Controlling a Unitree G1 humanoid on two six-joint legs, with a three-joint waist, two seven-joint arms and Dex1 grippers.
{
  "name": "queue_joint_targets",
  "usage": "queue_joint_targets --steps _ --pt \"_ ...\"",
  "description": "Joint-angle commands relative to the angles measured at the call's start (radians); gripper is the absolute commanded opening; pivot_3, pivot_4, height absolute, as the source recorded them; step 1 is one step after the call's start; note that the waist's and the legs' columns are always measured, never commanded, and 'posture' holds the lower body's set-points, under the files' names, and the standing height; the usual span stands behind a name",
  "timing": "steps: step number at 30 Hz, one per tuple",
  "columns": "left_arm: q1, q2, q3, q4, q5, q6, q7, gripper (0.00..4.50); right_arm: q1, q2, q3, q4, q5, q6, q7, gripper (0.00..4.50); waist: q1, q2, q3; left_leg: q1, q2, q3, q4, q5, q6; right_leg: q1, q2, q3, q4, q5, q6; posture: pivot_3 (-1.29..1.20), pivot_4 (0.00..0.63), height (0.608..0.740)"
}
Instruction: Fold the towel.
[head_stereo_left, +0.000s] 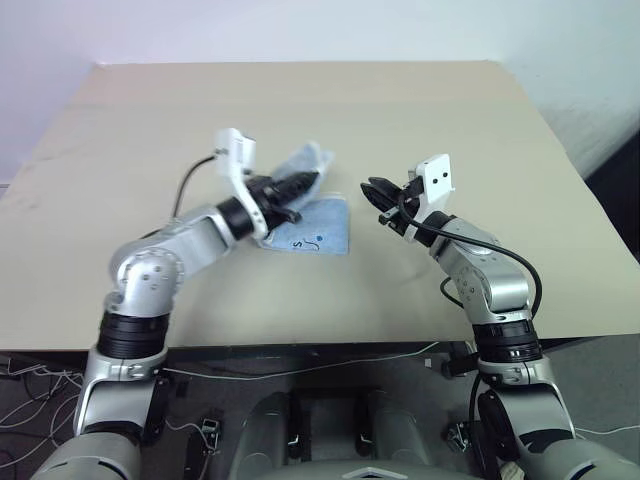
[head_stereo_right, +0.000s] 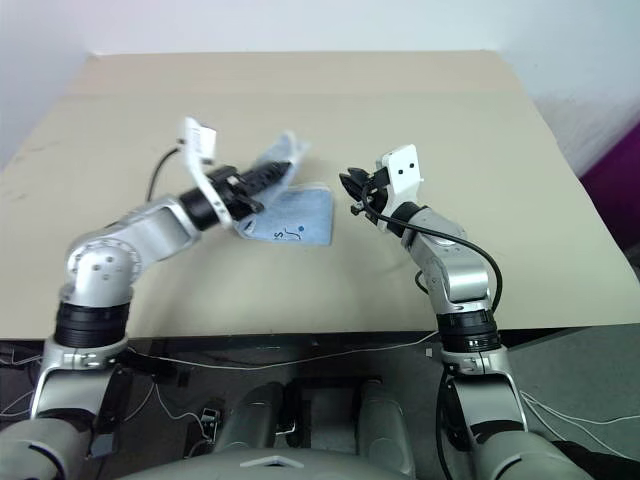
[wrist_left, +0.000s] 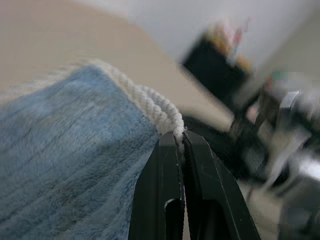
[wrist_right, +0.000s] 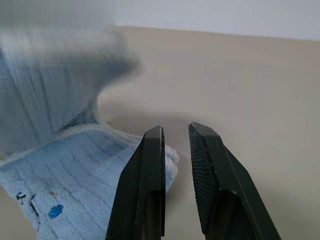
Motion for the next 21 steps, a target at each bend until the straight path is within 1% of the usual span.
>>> queue_joint_targets --steps 1,4,6,10,11,13,17,20,21 --pt "-0.025 0.001 -0.099 0.015 0.154 0.000 -0.084 0.03 0.013 -0.007 -0.032 -0.067 0.005 -0.015 -0.017 0.79 0.000 0.000 0.000 0.000 0.000 0.000 0.000 0.000 0.000 0.000 0.000 0.000 0.000 0.000 0.000 0.00 0.150 0.740" --pt "-0.034 -0.023 -0.132 0.060 0.247 -0.002 -0.101 0.03 0.028 -0.012 -0.039 -0.088 0.007 -0.009 -0.028 0.79 0.001 0.000 0.001 -0.001 0.001 0.000 0.000 0.000 0.000 -0.001 0.001 0.000 0.000 0.000 0.000 0.00 0.150 0.740" --pt "-0.034 -0.044 -0.129 0.080 0.290 -0.005 -0.111 0.03 0.036 -0.014 -0.042 -0.098 0.008 -0.006 -0.032 0.79 0.001 0.000 0.001 -0.001 0.001 0.000 0.000 0.000 0.000 -0.002 0.001 0.000 0.000 0.000 0.000 0.00 0.150 0.740" --pt "-0.019 -0.082 -0.089 0.071 0.311 0.003 -0.144 0.03 0.043 -0.014 -0.042 -0.107 0.007 -0.002 -0.035 0.79 0.002 0.000 0.001 -0.002 0.001 -0.001 0.000 0.000 0.000 -0.002 0.001 0.000 0.000 0.000 0.000 0.00 0.150 0.740" --pt "-0.010 -0.096 -0.061 0.060 0.293 0.006 -0.151 0.53 0.043 -0.013 -0.040 -0.107 0.007 -0.002 -0.034 0.79 0.002 0.000 0.001 -0.002 0.001 -0.001 0.000 0.000 0.000 -0.002 0.000 0.000 0.000 0.000 0.000 0.00 0.150 0.740" --pt "0.006 -0.120 0.000 0.036 0.249 0.020 -0.159 1.05 0.038 -0.012 -0.034 -0.104 0.006 -0.002 -0.031 0.79 0.002 0.000 0.001 -0.002 0.001 -0.001 0.001 0.000 0.000 -0.002 0.000 0.001 0.000 0.000 0.000 0.00 0.150 0.740" --pt "0.040 -0.136 0.110 -0.018 0.170 0.056 -0.167 2.43 0.026 -0.008 -0.024 -0.099 0.007 0.000 -0.023 0.79 0.000 0.000 0.001 -0.002 0.002 -0.001 0.001 0.000 0.000 -0.002 0.000 0.001 0.001 0.000 0.000 0.00 0.150 0.740" --pt "0.079 -0.108 0.178 -0.046 0.166 0.059 -0.163 3.50 0.018 -0.005 -0.007 -0.104 0.013 0.010 -0.004 0.79 0.001 0.000 0.001 -0.002 0.002 -0.001 0.002 0.000 0.000 -0.002 0.000 0.001 0.002 0.000 0.000 0.00 0.150 0.740" --pt "0.091 -0.094 0.194 -0.043 0.188 0.048 -0.153 3.85 0.015 -0.003 0.000 -0.106 0.017 0.015 0.006 0.63 0.000 0.000 0.001 -0.002 0.002 -0.001 0.002 0.000 0.000 -0.002 0.000 0.001 0.002 0.000 0.000 0.00 0.150 0.740"
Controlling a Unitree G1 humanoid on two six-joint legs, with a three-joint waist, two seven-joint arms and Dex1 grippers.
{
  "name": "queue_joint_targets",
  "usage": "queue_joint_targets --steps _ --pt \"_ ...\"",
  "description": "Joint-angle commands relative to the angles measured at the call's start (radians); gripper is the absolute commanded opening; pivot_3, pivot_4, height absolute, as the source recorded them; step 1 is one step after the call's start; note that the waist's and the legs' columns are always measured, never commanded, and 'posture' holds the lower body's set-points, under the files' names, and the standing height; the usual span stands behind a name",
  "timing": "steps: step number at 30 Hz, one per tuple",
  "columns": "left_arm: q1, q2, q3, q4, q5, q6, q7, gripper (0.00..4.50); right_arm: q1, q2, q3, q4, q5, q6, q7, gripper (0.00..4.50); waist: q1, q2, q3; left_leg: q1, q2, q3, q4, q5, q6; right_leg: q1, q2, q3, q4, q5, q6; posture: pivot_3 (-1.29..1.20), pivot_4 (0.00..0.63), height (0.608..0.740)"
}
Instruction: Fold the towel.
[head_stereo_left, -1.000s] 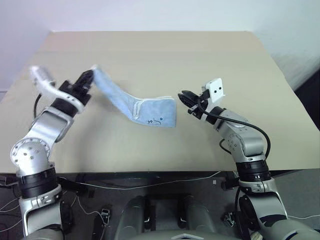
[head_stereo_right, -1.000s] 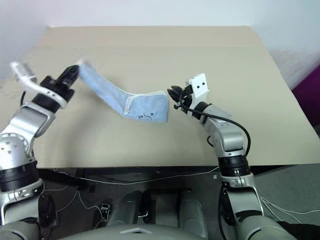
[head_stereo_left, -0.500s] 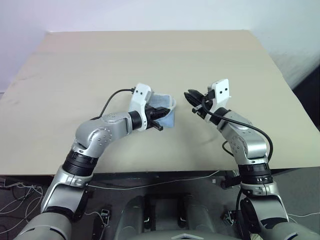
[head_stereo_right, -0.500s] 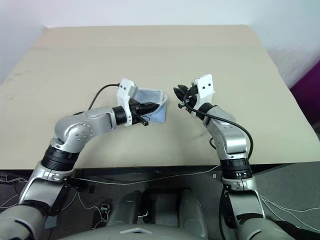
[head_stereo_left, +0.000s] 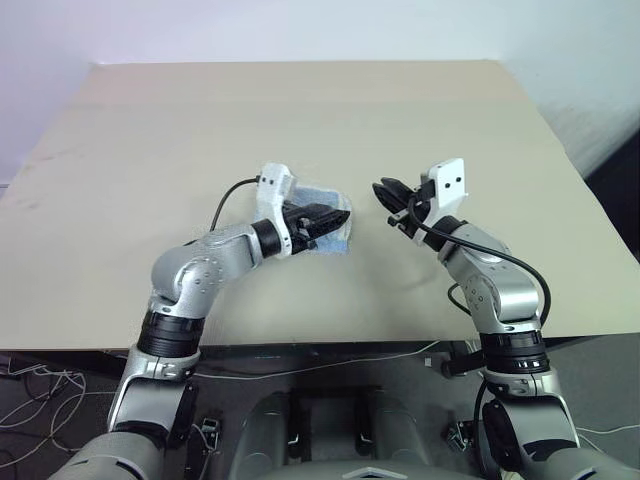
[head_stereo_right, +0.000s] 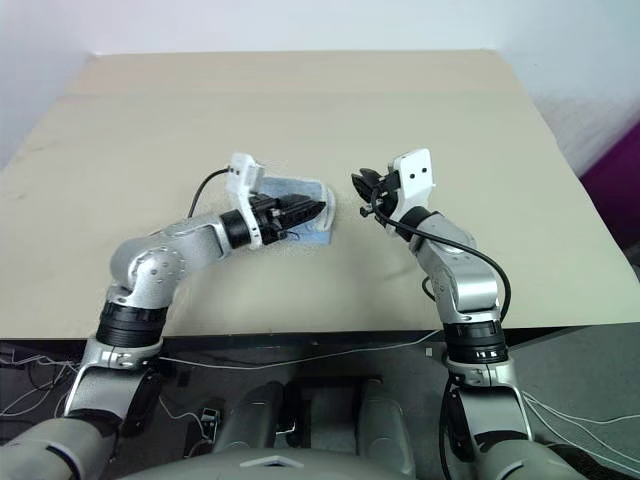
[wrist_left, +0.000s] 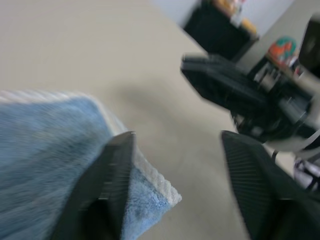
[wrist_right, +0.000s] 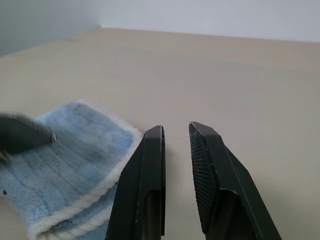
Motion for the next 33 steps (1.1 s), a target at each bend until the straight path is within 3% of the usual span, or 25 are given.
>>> queue_joint_targets --steps 1,3,5,8,14,19,23,28,31,33 --pt "0.033 0.041 0.088 -0.022 0.039 -0.038 0.023 4.19 -0.034 0.008 0.025 -0.048 0.017 0.004 0.032 0.45 -0.001 0.000 0.000 0.000 0.000 0.000 0.000 0.000 0.000 0.000 0.000 0.000 0.000 0.000 0.000 0.00 0.150 0.740" --pt "0.049 0.060 0.108 0.015 0.117 -0.107 0.052 4.19 -0.046 0.022 0.049 -0.048 0.017 0.009 0.044 0.02 -0.001 0.000 0.000 0.000 0.000 0.000 0.000 0.000 0.000 0.000 0.000 0.000 0.001 0.000 0.000 0.00 0.150 0.740" --pt "0.064 0.084 0.092 0.034 0.206 -0.185 0.047 3.74 -0.057 0.036 0.069 -0.041 0.015 0.013 0.051 0.00 0.000 0.000 0.000 0.000 0.000 0.000 0.000 0.000 0.000 0.000 0.000 0.000 0.001 0.000 0.000 0.00 0.150 0.740" --pt "0.086 0.098 0.046 0.077 0.313 -0.295 0.006 2.68 -0.083 0.071 0.117 0.010 -0.011 0.006 0.058 0.00 0.003 0.000 0.000 0.000 0.000 0.000 0.000 0.000 0.000 0.000 0.000 0.000 0.001 0.000 0.000 0.00 0.150 0.740" --pt "0.062 0.052 -0.020 0.151 0.382 -0.351 -0.078 0.63 -0.131 0.121 0.182 0.191 -0.073 0.026 0.048 0.00 0.003 0.000 0.000 0.000 -0.001 0.000 0.001 0.000 0.000 0.000 -0.001 0.000 0.001 0.000 0.000 0.00 0.150 0.740" --pt "0.054 0.053 -0.098 0.287 0.533 -0.432 -0.083 0.63 -0.118 0.158 0.208 0.342 -0.122 -0.013 0.042 0.00 -0.002 0.000 0.000 0.000 -0.001 0.000 0.001 0.000 0.000 0.000 0.000 0.000 0.002 0.000 0.000 0.00 0.150 0.740" --pt "0.073 0.042 -0.099 0.337 0.573 -0.473 -0.098 0.63 -0.086 0.167 0.218 0.344 -0.144 -0.036 0.053 0.00 -0.003 0.000 -0.001 0.001 0.000 0.001 0.001 0.000 0.000 0.001 0.000 0.000 0.003 0.000 0.000 0.00 0.150 0.740" --pt "0.113 0.005 0.027 0.234 0.459 -0.480 -0.114 0.63 -0.053 0.136 0.159 0.186 -0.089 -0.028 0.084 0.00 -0.003 0.000 -0.001 0.005 0.000 0.000 0.001 0.000 0.000 0.004 -0.001 0.000 0.003 0.000 0.000 0.00 0.150 0.740" --pt "0.139 0.037 0.103 0.166 0.428 -0.477 -0.116 0.63 -0.036 0.093 0.108 0.074 -0.026 0.031 0.120 0.00 -0.002 0.000 -0.001 0.005 0.000 0.000 0.001 0.000 0.000 0.004 -0.001 0.000 0.003 0.000 0.000 0.00 0.150 0.740" --pt "0.161 0.092 0.131 0.160 0.458 -0.485 -0.112 0.60 -0.034 0.059 0.065 0.028 0.022 0.098 0.128 0.37 -0.002 0.000 -0.001 0.005 0.000 0.000 0.001 0.000 0.000 0.003 -0.002 0.000 0.003 0.001 0.000 0.00 0.150 0.740"
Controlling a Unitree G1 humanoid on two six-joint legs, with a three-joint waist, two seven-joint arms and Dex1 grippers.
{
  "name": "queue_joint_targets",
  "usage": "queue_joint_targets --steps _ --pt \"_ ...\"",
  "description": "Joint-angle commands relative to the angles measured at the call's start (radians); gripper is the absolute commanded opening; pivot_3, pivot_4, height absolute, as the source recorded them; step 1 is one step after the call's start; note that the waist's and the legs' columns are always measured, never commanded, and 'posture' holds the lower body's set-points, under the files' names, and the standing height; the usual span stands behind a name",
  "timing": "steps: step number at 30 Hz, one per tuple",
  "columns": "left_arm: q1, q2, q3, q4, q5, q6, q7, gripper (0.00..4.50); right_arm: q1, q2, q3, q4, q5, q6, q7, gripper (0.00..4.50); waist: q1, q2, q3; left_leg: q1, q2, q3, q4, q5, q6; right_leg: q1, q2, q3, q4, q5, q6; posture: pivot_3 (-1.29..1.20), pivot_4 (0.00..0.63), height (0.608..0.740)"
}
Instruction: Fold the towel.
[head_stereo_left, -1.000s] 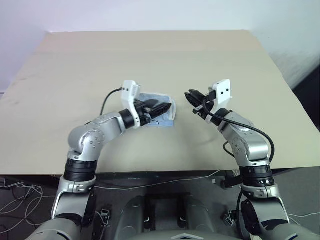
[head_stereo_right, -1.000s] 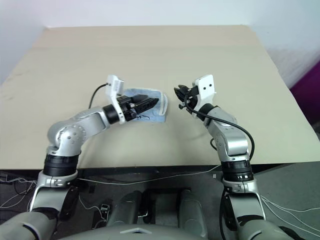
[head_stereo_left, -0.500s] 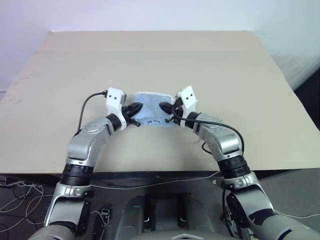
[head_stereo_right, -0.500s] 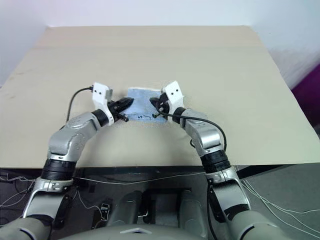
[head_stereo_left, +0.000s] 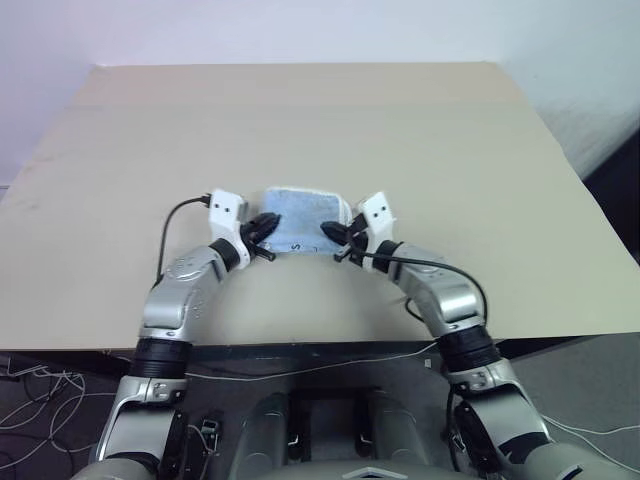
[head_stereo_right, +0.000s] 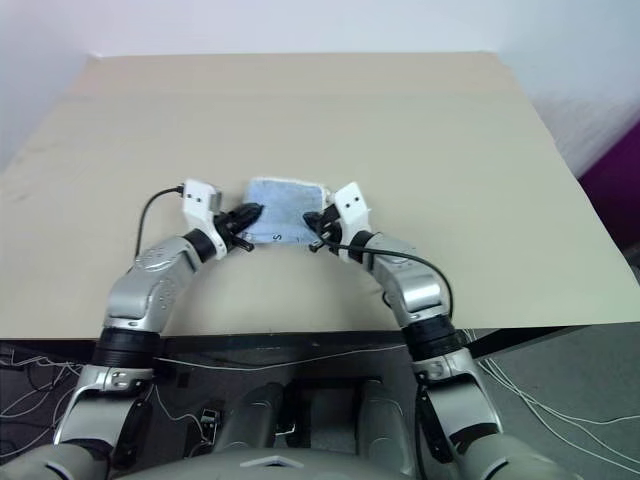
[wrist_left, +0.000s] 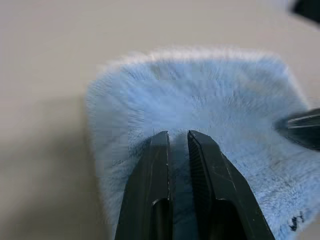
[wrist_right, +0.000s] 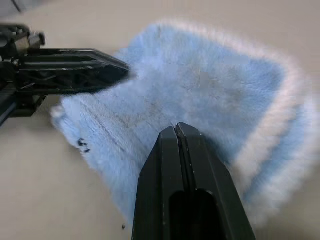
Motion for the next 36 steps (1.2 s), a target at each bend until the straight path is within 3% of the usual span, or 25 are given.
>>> queue_joint_targets --steps 1,7,12,19,27,36 --pt "0.030 0.094 0.077 -0.056 0.032 -0.029 -0.003 0.60 -0.007 -0.046 -0.087 -0.120 0.098 0.103 0.022 0.58 -0.001 0.000 0.000 0.000 0.000 0.000 0.000 0.000 0.000 0.000 0.000 0.000 0.000 0.000 0.000 0.00 0.150 0.740" --pt "0.126 0.250 0.087 -0.010 0.104 -0.121 -0.099 0.60 -0.051 -0.049 -0.230 -0.088 0.272 0.405 -0.039 2.60 -0.001 0.000 0.000 0.001 0.000 0.000 0.000 -0.003 0.005 -0.001 -0.002 0.000 0.000 0.000 0.000 0.00 0.150 0.740" --pt "0.190 0.266 0.121 -0.038 0.079 -0.137 -0.149 0.60 -0.120 -0.010 -0.349 0.025 0.379 0.555 -0.107 4.43 0.001 0.001 0.000 -0.001 -0.001 0.000 0.000 -0.004 0.004 -0.002 -0.006 0.000 0.000 0.000 -0.001 0.00 0.150 0.740" --pt "0.235 0.250 0.126 -0.096 0.063 -0.125 -0.172 0.60 -0.175 0.017 -0.330 0.161 0.368 0.624 -0.154 4.47 -0.004 0.001 0.000 -0.007 -0.002 0.000 -0.001 -0.003 0.005 -0.009 -0.007 0.001 0.002 0.001 -0.002 0.00 0.150 0.740" --pt "0.240 0.221 0.112 -0.107 0.072 -0.113 -0.160 0.60 -0.207 0.076 -0.259 0.189 0.366 0.658 -0.140 4.47 -0.018 0.001 0.000 -0.007 -0.001 0.001 0.000 -0.003 0.006 -0.009 -0.004 0.001 0.004 0.001 -0.002 0.00 0.150 0.740" --pt "0.247 0.190 0.104 -0.129 0.077 -0.106 -0.144 0.60 -0.252 0.157 -0.273 0.222 0.372 0.689 -0.164 4.47 -0.028 0.001 0.000 -0.007 -0.001 0.001 0.001 -0.003 0.006 -0.009 -0.001 0.001 0.009 0.001 -0.001 0.00 0.150 0.740"
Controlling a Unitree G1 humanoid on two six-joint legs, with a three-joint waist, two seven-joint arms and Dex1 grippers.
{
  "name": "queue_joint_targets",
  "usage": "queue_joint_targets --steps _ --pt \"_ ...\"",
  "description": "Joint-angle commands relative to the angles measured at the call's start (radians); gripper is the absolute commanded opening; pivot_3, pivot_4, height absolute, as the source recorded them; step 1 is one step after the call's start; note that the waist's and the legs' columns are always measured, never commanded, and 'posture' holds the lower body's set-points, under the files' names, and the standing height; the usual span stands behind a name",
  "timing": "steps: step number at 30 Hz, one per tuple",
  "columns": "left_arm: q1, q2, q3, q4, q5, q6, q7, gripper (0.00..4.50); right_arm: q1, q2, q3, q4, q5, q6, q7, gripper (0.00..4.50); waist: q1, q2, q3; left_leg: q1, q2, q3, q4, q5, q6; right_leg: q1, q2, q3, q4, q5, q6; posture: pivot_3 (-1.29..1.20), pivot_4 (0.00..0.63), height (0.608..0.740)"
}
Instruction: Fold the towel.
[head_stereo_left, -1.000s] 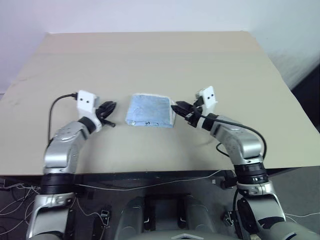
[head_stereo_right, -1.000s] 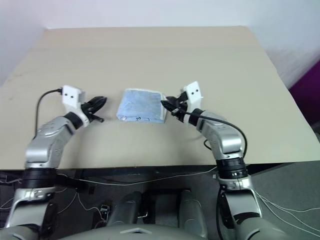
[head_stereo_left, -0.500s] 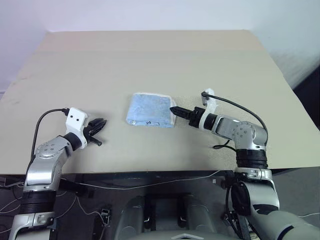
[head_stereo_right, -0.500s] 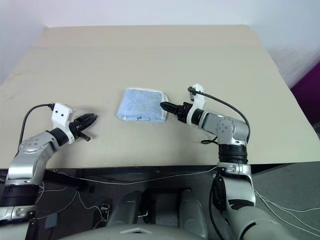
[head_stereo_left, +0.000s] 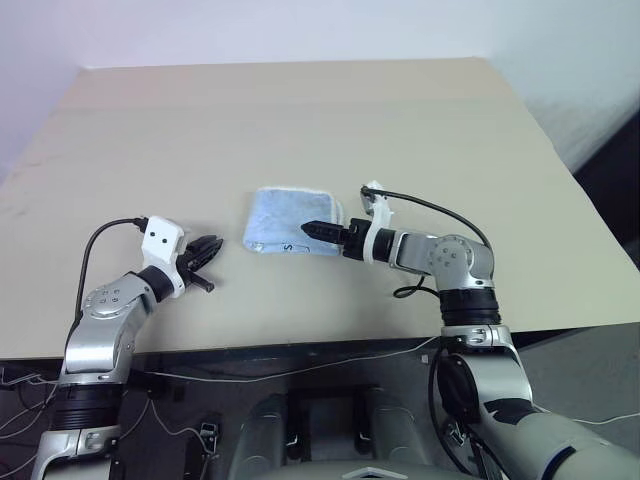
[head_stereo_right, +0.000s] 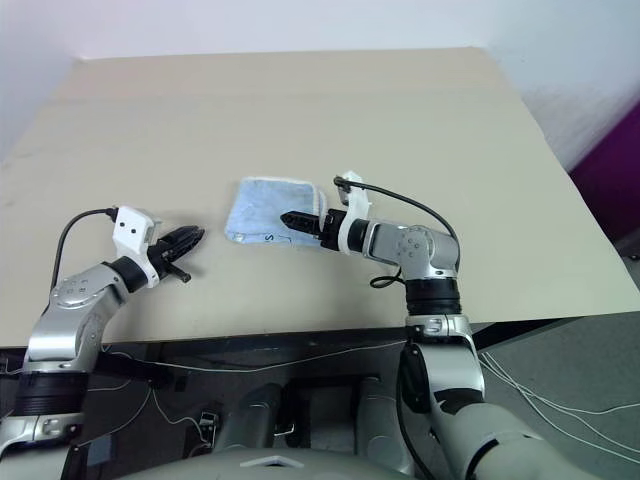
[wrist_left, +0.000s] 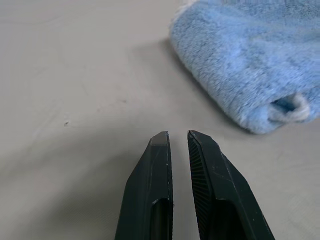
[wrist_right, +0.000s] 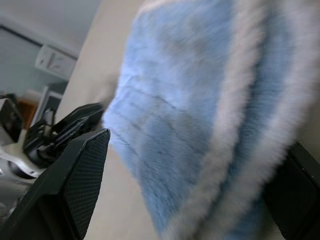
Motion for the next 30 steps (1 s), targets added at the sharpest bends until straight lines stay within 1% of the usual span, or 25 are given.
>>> queue_joint_targets --steps 1,2,3,4,5,6,9,11,14,20,25,27,30 --pt "0.009 -0.006 0.007 -0.046 -0.004 -0.001 0.012 0.60 -0.021 0.026 -0.021 0.021 0.020 0.013 -0.017 4.47 0.000 0.000 0.000 0.000 0.000 0.000 0.000 0.000 0.000 0.000 0.000 0.000 0.000 0.000 0.000 0.00 0.150 0.740" --pt "0.010 -0.009 0.006 -0.049 -0.003 0.001 0.014 0.60 -0.025 0.030 -0.035 0.030 0.024 0.015 -0.024 4.10 0.000 0.000 0.000 0.000 0.000 0.000 0.000 0.000 0.000 0.000 0.000 0.000 0.000 0.000 0.000 0.00 0.150 0.740" --pt "0.012 -0.011 0.006 -0.052 -0.003 0.003 0.016 0.60 -0.027 0.033 -0.051 0.038 0.028 0.016 -0.031 3.91 0.000 0.000 0.000 0.000 0.000 0.000 0.000 0.000 0.000 0.000 0.000 0.000 0.000 0.000 0.000 0.00 0.150 0.740" --pt "0.014 -0.012 0.006 -0.055 -0.003 0.004 0.017 0.60 -0.029 0.036 -0.062 0.040 0.032 0.018 -0.038 3.59 0.000 0.000 0.000 0.000 0.000 0.000 0.000 0.000 0.000 0.000 0.000 0.000 0.000 0.000 0.000 0.00 0.150 0.740" --pt "0.016 -0.012 0.006 -0.057 -0.004 0.005 0.017 0.60 -0.030 0.038 -0.072 0.042 0.035 0.021 -0.044 3.17 0.000 0.000 0.000 0.000 0.000 0.000 0.000 0.000 0.000 0.000 0.000 0.000 0.000 0.000 0.000 0.00 0.150 0.740" --pt "0.018 -0.013 0.005 -0.058 -0.004 0.006 0.018 0.60 -0.030 0.038 -0.081 0.041 0.039 0.024 -0.048 2.88 0.000 0.000 0.000 0.000 0.000 0.000 0.000 0.000 0.000 0.000 0.000 0.000 0.000 0.000 0.000 0.00 0.150 0.740" --pt "0.017 -0.016 -0.002 -0.056 -0.002 0.007 0.019 0.60 -0.026 0.042 -0.101 0.031 0.050 0.033 -0.059 1.82 0.000 0.000 0.000 0.000 0.000 0.000 0.000 0.000 -0.001 0.000 0.000 0.000 0.000 0.000 0.000 0.00 0.150 0.740" --pt "0.013 -0.020 -0.007 -0.054 0.000 0.008 0.018 0.60 -0.022 0.044 -0.111 0.025 0.054 0.036 -0.066 1.02 0.001 0.000 0.000 0.000 0.000 0.000 0.000 0.000 -0.001 0.000 0.000 0.000 0.000 0.000 0.000 0.00 0.150 0.740" --pt "0.004 -0.025 -0.015 -0.049 0.004 0.008 0.016 0.60 -0.017 0.048 -0.131 0.016 0.066 0.038 -0.079 0.07 0.001 -0.001 0.000 0.000 0.000 0.000 0.001 0.000 -0.001 0.000 0.000 0.000 0.000 0.000 0.000 0.00 0.150 0.740" --pt "0.002 -0.027 -0.028 -0.047 0.006 0.007 0.015 0.60 0.002 0.047 -0.182 -0.037 0.106 0.038 -0.119 0.03 0.003 0.000 0.000 0.000 0.000 0.000 0.001 0.000 -0.001 0.000 0.000 0.000 0.000 0.000 0.000 0.00 0.150 0.740" --pt "-0.017 -0.035 -0.046 -0.022 0.011 0.003 0.014 0.60 0.005 -0.027 -0.367 -0.138 0.186 0.013 -0.228 0.03 0.016 0.000 0.000 0.000 -0.001 0.000 0.002 0.000 -0.001 0.000 -0.001 0.000 0.000 0.000 0.000 0.00 0.150 0.740" --pt "-0.039 -0.043 -0.067 0.002 0.016 -0.001 0.000 0.60 -0.001 -0.090 -0.469 -0.170 0.214 -0.017 -0.294 0.03 0.029 0.000 0.000 0.000 -0.001 0.000 0.002 0.000 -0.001 0.000 -0.001 0.000 0.000 0.000 0.000 0.00 0.150 0.740" --pt "-0.066 -0.050 -0.091 0.036 0.026 -0.013 -0.018 0.60 -0.002 -0.156 -0.556 -0.193 0.236 -0.059 -0.367 0.03 0.033 0.000 0.000 0.000 -0.002 0.001 0.003 0.000 0.001 0.000 -0.002 0.000 0.000 0.000 0.000 0.00 0.150 0.740"
